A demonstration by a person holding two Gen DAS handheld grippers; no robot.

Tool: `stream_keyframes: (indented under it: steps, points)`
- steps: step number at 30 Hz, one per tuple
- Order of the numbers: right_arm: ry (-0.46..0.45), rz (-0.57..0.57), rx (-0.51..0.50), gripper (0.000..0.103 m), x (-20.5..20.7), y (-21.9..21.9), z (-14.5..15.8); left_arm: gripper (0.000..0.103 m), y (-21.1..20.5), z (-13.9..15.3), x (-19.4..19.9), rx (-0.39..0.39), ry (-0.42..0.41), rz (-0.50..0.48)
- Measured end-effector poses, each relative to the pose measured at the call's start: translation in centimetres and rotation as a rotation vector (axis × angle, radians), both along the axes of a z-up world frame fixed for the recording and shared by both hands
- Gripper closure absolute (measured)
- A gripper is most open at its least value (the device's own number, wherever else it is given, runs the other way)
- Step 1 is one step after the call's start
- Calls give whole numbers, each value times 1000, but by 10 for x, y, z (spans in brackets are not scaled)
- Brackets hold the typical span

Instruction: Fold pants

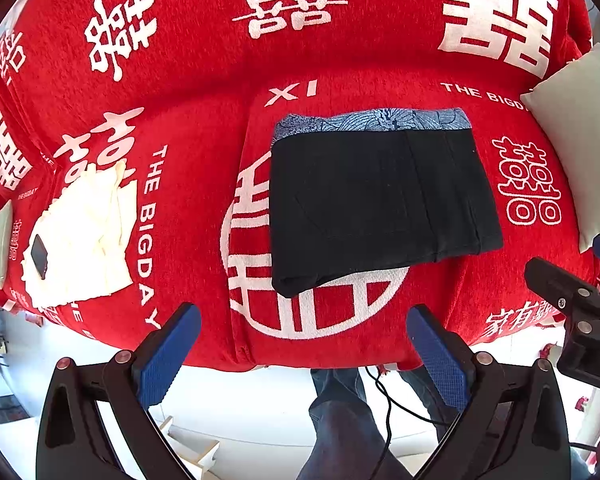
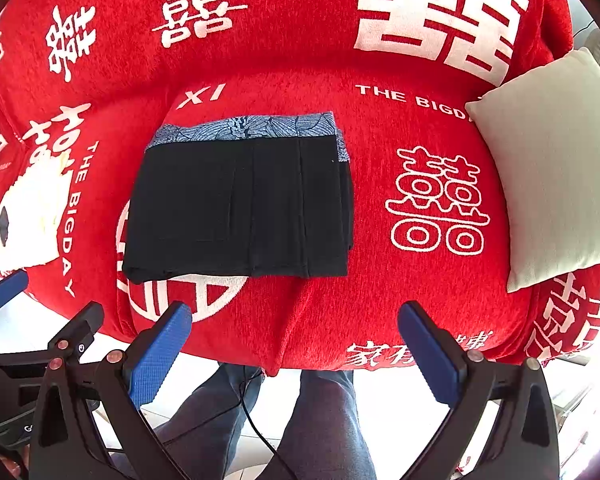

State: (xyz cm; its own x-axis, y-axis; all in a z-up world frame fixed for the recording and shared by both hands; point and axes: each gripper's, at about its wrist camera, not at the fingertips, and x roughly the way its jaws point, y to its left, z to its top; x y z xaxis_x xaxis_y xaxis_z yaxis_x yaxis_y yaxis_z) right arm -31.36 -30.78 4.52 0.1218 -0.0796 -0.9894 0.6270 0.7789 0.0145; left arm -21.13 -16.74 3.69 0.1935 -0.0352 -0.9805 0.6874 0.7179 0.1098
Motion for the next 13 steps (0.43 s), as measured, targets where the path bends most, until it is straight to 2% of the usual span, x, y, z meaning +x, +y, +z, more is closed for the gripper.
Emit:
stream_keyframes:
  steps: [13]
  points:
    - [5,-4,-4,0,-2,-2,-1,0,0,2,-2,-18,-5,-4]
